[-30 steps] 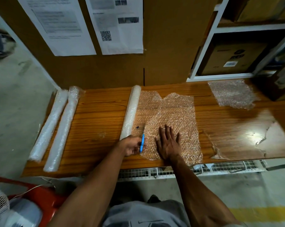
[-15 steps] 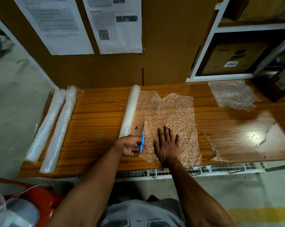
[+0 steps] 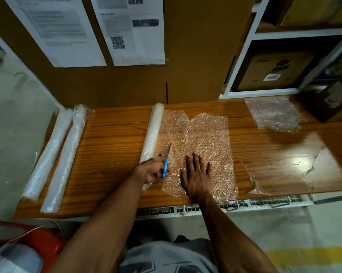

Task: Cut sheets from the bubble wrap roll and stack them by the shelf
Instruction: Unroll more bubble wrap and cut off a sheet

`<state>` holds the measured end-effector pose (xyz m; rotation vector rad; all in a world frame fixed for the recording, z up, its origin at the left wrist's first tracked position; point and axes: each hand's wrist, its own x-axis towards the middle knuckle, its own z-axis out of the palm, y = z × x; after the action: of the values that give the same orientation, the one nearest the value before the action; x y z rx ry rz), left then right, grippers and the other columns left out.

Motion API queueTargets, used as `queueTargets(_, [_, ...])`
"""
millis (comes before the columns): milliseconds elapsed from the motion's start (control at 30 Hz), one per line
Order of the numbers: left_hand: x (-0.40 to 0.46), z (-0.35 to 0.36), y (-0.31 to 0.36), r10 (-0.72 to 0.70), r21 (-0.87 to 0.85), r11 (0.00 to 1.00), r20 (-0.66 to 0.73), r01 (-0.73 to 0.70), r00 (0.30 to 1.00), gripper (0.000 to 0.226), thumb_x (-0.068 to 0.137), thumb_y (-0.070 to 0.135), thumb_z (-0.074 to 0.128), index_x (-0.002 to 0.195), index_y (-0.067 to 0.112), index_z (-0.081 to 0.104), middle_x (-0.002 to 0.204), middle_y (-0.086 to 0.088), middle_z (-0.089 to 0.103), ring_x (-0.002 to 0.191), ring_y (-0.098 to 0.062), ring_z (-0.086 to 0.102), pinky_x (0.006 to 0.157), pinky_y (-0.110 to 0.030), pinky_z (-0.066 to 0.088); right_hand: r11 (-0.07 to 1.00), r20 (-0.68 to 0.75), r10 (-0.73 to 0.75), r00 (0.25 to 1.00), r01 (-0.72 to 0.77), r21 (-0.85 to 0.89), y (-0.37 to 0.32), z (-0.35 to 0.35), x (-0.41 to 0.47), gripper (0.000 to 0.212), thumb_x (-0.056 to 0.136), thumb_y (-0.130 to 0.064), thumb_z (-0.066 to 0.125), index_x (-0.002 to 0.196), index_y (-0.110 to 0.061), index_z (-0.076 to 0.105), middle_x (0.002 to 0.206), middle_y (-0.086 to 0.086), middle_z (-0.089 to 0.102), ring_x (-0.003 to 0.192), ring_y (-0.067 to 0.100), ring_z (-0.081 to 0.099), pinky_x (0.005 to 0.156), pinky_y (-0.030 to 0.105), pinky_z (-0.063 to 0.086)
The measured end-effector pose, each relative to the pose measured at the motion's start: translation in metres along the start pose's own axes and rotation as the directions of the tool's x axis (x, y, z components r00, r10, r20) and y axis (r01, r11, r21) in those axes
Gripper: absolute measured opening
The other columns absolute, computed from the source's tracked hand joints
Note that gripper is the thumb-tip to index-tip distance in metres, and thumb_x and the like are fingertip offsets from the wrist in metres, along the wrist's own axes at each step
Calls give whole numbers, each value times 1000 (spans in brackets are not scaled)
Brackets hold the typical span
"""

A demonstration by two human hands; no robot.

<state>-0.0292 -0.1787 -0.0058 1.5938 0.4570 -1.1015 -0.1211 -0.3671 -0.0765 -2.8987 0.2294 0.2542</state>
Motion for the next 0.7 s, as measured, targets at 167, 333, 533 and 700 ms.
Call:
queueTargets(167, [3,-2,-1,-11,-29,1000,15,12,1000,11,101,10,62,104,4,71,87,-10,74,59,-8,63,36,-12,34,1000,-2,12,1000,-12,4,-2,-1,3,74,103,-64,7,167,-27,-5,174,4,-13,161,26,-13,128,61,-4])
queueTargets(333, [-1,0,3,-89,-18,996,86,91,992,12,101,20,63,106,11,69,112,-12,76,86,-14,66,54,-18,45,997,-24,-75,997,75,-1,-7,-11,12,75,102,-57,22,167,-32,-6,174,5,-13,161,29,-9,127,59,-6])
queueTargets(533, [4,1,9,-146,-2,989,123,147,982,27,99,33,65,110,8,66,123,-12,71,95,-16,65,74,-28,54,984,43,-163,986,166,-68,-2,-11,22,69,103,-62,11,165,-39,-7,172,4,-24,159,30,-20,125,60,-14])
queueTargets(700, [7,5,17,-131,29,991,84,129,988,31,101,35,62,114,7,67,109,-8,74,90,-14,67,69,-26,53,983,50,-164,985,167,-78,0,-9,21,72,100,-65,3,166,-38,-9,172,4,-23,158,31,-21,126,61,-10])
